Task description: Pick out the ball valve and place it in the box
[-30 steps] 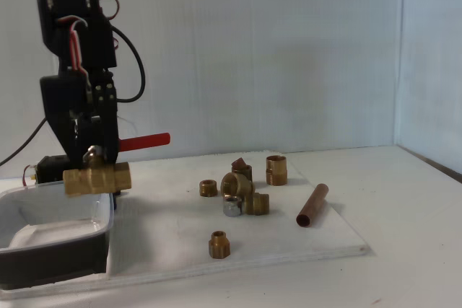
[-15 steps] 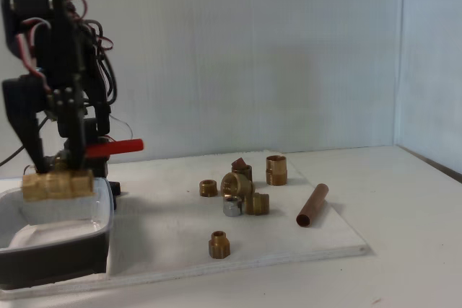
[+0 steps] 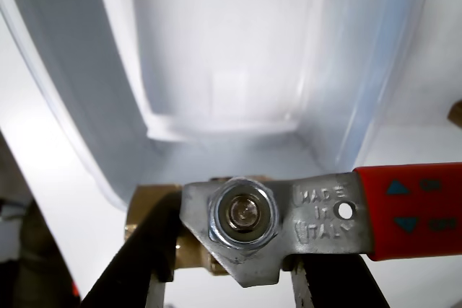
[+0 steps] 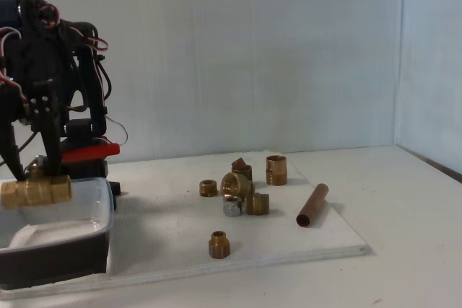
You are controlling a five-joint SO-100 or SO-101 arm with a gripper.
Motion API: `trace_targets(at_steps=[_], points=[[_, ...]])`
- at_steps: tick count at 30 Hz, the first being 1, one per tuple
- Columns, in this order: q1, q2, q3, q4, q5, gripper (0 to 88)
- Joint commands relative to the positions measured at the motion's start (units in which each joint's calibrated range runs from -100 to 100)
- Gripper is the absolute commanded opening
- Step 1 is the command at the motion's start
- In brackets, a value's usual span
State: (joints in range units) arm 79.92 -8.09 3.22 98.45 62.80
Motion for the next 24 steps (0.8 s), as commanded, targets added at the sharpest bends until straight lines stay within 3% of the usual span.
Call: trace_targets(at_steps=[1,8,24], points=[[0.52,-0.35,-0.88,0.60,0.55,5.3],[0.01,-0.35,-0.88,-0.43,1.28,5.6],[-0.07,-0.26,-0.88,-7.58,19.24,5.6]])
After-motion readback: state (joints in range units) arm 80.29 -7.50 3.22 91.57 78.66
